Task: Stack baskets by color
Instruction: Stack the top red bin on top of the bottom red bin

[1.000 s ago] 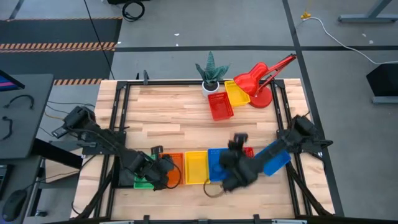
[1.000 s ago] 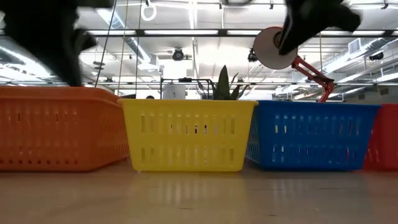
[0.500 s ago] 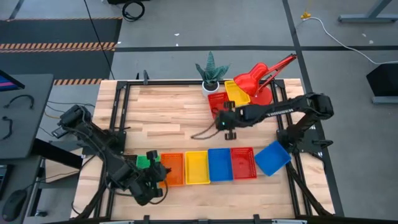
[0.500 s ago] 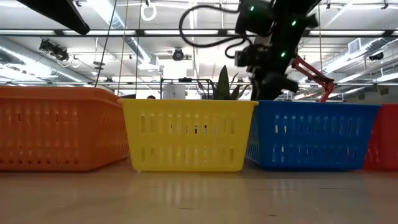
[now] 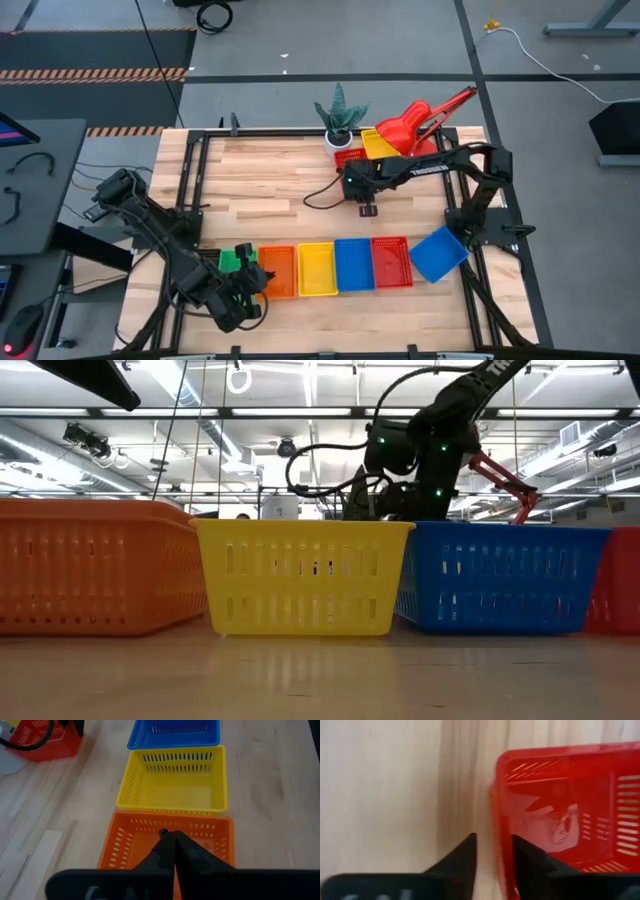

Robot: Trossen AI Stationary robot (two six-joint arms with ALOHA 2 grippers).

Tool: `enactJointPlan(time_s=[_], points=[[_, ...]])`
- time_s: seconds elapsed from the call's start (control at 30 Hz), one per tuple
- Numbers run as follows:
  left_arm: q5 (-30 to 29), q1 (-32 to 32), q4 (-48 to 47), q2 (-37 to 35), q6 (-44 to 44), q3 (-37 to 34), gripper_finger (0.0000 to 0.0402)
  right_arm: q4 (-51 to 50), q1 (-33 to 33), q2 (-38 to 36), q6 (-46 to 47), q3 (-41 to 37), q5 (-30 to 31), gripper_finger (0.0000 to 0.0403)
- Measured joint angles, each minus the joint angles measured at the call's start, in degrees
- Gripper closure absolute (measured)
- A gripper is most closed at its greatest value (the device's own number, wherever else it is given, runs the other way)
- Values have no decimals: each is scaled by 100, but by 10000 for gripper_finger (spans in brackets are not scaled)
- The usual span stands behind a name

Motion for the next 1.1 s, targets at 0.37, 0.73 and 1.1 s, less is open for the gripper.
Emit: enactJointPlan(time_s=[0.37, 0.73, 1.1], points=[[0, 2, 0, 2, 24, -4, 395, -1194, 1869, -564, 1844, 423, 1112, 397], [-3, 0, 4, 2, 37, -4, 395, -3285, 5004, -677, 5381, 1961, 738, 400], [-114, 4, 6, 2, 48, -4, 395, -2722, 5955, -670, 6969, 1129, 785, 398]])
